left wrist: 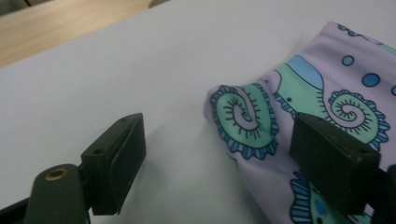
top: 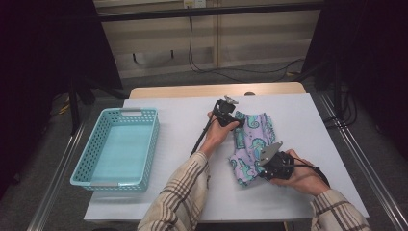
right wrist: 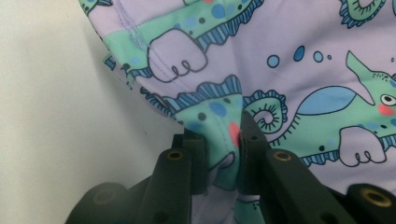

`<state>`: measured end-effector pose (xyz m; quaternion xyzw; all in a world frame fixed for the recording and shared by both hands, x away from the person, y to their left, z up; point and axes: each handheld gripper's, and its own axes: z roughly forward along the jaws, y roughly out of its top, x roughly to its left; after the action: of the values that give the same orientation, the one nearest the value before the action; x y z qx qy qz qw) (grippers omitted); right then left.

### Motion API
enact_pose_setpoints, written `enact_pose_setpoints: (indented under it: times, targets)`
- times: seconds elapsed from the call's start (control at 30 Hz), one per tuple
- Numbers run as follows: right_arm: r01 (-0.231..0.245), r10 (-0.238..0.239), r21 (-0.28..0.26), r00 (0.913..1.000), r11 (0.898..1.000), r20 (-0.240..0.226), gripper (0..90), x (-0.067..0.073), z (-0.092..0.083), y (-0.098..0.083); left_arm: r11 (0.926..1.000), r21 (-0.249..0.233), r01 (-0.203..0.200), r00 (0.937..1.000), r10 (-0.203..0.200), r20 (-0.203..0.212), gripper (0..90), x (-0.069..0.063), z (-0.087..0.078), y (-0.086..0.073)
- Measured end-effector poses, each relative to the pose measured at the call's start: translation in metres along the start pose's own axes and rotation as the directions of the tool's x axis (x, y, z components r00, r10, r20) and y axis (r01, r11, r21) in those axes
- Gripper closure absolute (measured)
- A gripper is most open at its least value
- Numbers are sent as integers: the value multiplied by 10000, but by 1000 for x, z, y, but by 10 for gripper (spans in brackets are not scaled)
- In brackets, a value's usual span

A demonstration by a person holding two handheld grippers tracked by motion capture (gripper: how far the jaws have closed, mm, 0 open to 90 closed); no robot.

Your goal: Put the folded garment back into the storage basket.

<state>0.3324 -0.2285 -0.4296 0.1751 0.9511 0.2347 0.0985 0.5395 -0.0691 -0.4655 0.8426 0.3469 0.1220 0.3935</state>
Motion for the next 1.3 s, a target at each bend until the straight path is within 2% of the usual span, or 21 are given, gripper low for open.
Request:
enact_pose_setpoints:
  times: [0.1,0.2,0.33,0.37,0.47,0.5,0.53,0.57,0.6,0.63,0.67,0.73,0.8,0.83,0.93,0.97,1.03,1.1,1.2,1.27,1.3]
  targets:
    - [15,-15,-8,10000,10000,-21,785,0,0,0,9996,279,-83,10000,84,-51,196,-2,1,2]
    - [5,-5,-6,10000,10000,-20,785,0,0,0,9984,572,-1,10000,6,-86,204,-3,1,6]
    - [39,-39,-1,10000,10000,16,785,0,0,0,9983,576,34,10000,-34,0,219,-5,2,6]
    - [39,-39,-1,10000,10000,16,785,0,0,0,9978,651,-118,9999,118,10,219,-5,1,7]
    - [97,-97,77,9999,9999,48,785,0,0,1,9983,584,-10,9997,-4,238,319,-8,1,7]
    - [-60,60,52,10000,10000,-17,785,0,0,1,9983,580,96,9994,-115,333,330,-9,0,7]
    - [-60,60,52,10000,10000,-17,785,0,0,1,9985,536,96,9994,-113,314,330,-9,0,6]
    - [-19,19,102,10000,9999,18,785,-1,0,1,9981,612,-115,9994,96,327,364,-8,-1,7]
    - [24,-25,123,10000,9999,70,786,0,0,1,9983,582,-18,9995,0,316,419,-9,-1,7]
    - [24,-25,123,10000,9999,70,786,0,0,1,9987,474,195,9991,-212,362,419,-12,0,7]
    - [-20,20,85,10000,10000,36,786,0,0,1,9987,509,55,9991,-77,427,463,-12,-1,7]
    - [54,-55,95,10000,9999,66,786,0,0,1,9986,481,232,9980,-259,577,527,-15,-1,7]
    - [28,-29,124,10000,9999,65,787,0,0,2,9988,469,127,9980,-156,619,591,-17,-1,7]
    - [2,-3,123,10000,9999,66,786,0,0,2,9990,428,132,9977,-160,654,673,-19,-1,7]
    - [17,-18,124,10000,9999,98,788,1,0,2,9982,404,452,9951,-485,857,721,-18,0,7]
    - [-31,31,75,10000,10000,68,790,1,0,2,9981,433,436,9944,-476,943,792,-18,0,7]
    - [-14,14,10,10000,10000,68,790,1,0,1,9984,425,373,9957,-408,834,806,-20,0,7]
    - [-140,140,15,9998,9999,156,792,2,-1,0,9967,380,719,9938,-749,819,819,-20,0,7]
    - [-79,79,-331,10000,9994,-5,797,-1,-2,-3,9971,371,659,9931,-692,947,826,-18,0,8]
    - [-182,183,-276,9998,9995,6,797,0,-2,-3,9972,379,645,9928,-679,982,827,-18,0,8]
    - [-68,67,-343,10000,9994,-15,798,-2,-2,-3,9971,455,610,9927,-653,1012,828,-18,0,8]
